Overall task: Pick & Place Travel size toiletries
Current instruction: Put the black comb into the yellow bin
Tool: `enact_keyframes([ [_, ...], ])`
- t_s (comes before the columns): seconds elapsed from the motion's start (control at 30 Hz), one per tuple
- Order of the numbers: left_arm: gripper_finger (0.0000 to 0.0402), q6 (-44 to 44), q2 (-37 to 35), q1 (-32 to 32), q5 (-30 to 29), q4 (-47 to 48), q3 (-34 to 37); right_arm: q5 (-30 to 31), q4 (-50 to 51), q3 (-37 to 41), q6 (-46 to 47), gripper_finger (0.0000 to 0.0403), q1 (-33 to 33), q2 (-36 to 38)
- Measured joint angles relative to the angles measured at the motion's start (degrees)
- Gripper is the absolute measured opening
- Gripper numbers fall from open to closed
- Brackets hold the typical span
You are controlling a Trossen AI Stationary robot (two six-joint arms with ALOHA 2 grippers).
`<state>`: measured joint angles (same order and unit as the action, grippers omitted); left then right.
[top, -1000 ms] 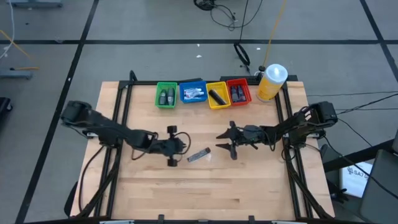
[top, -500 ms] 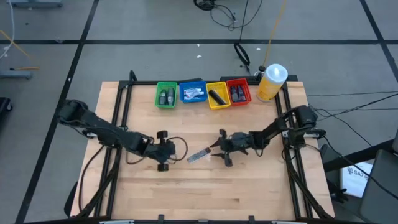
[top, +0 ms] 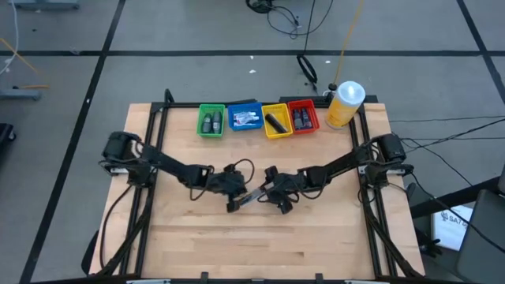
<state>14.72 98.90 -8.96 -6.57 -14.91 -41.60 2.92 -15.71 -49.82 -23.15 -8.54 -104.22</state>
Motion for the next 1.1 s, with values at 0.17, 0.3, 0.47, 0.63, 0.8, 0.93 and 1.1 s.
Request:
enact_keyframes([
  [0.17, 0.0026, 1.1, 6.4, 2.5, 3.6, -6.4, -0.5, 4.7, 0.2, -0.1, -3.5, 0.0271, -0.2, 0.0],
  [0.3, 0.0026, 2.0, 9.6, 3.9, 4.7, -9.2, -1.0, 6.4, -0.9, -0.1, -6.7, 0.0264, -0.2, -0.7],
  [0.47, 0.0026, 2.3, 12.2, 5.3, 9.4, -13.9, -1.0, 8.2, -4.2, -0.2, -9.6, 0.0256, -0.2, -3.5],
  [0.63, 0.0026, 2.3, 13.5, 5.6, 10.3, -16.1, -1.0, 11.9, -6.9, -0.3, -13.4, 0.0241, -0.3, -5.9],
  [0.8, 0.0026, 1.7, 13.0, 5.6, 10.5, -15.6, -0.9, 12.2, -6.6, -0.2, -11.9, 0.0202, -0.5, -6.3],
  [0.93, 0.0026, 0.1, 12.1, 5.6, 10.5, -14.9, -0.8, 16.6, -4.4, -0.2, -6.1, 0.0142, -1.7, -6.4],
  [1.1, 0.0026, -3.0, 9.6, 5.6, 10.3, -11.9, -0.7, 22.0, 2.5, -0.1, 3.3, 0.0052, -3.7, -4.9],
])
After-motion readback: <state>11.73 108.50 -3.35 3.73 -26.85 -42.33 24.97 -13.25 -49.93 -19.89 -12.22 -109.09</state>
